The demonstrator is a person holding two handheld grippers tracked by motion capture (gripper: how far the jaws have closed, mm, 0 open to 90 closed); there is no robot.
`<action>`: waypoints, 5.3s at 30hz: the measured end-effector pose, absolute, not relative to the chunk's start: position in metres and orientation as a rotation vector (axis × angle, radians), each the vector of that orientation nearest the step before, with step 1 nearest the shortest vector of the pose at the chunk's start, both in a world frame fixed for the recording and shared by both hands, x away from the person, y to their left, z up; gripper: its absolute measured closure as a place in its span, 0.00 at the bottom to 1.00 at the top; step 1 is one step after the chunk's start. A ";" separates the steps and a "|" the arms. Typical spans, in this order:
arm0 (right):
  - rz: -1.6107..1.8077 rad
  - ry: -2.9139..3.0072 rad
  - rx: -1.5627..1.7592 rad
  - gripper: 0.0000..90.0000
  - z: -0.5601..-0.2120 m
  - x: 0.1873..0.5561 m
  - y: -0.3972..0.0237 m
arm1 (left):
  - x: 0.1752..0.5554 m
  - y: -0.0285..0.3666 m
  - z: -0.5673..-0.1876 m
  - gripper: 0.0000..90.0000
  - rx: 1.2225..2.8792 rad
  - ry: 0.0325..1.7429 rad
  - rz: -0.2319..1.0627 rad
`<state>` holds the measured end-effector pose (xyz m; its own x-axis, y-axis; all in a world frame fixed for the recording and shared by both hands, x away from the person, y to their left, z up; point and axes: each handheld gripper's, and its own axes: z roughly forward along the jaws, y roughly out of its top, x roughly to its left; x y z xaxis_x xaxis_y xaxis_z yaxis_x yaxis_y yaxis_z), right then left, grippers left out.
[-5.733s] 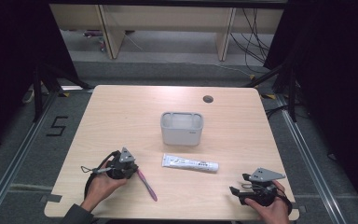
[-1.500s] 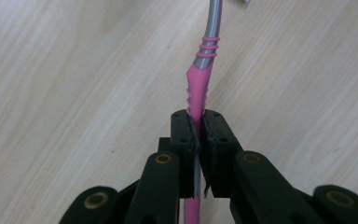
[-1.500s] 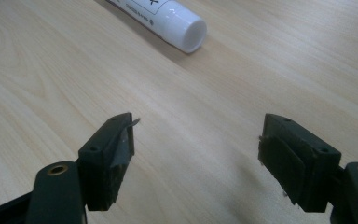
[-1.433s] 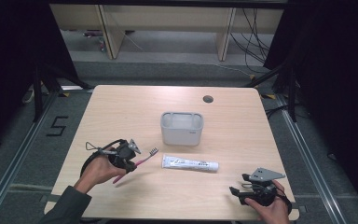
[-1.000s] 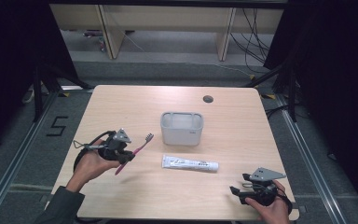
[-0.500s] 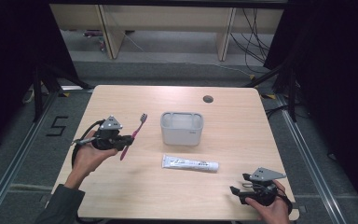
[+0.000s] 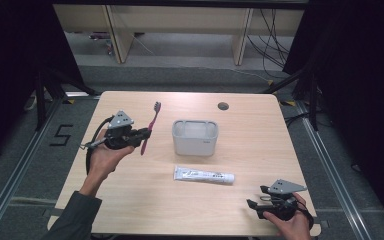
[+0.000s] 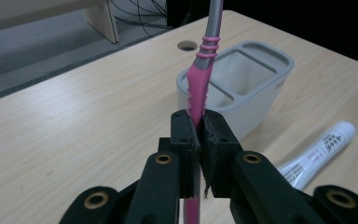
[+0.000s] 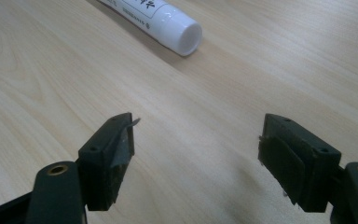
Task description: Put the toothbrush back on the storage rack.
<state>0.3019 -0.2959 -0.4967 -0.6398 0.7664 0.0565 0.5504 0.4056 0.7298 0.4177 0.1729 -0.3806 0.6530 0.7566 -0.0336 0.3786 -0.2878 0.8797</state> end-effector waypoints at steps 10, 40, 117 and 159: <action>1.073 2.379 1.146 0.30 -0.498 0.302 -0.296 | 0.432 0.159 -0.376 0.93 1.814 0.903 0.493; 1.080 2.383 1.146 0.30 -0.497 0.302 -0.296 | 0.475 0.103 -0.365 0.93 1.697 0.899 0.464; 1.075 2.408 1.117 0.30 -0.497 0.302 -0.294 | 0.489 0.080 -0.426 0.71 1.778 1.020 0.585; 1.071 2.395 1.121 0.30 -0.497 0.302 -0.295 | 0.448 0.121 -0.402 0.39 1.788 1.033 0.515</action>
<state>0.3020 -0.2954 -0.4966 -0.6562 0.7529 0.0499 0.5391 0.4215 0.7291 0.4481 0.1205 -0.4017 0.5503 0.8289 -0.1007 0.4178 -0.1689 0.8927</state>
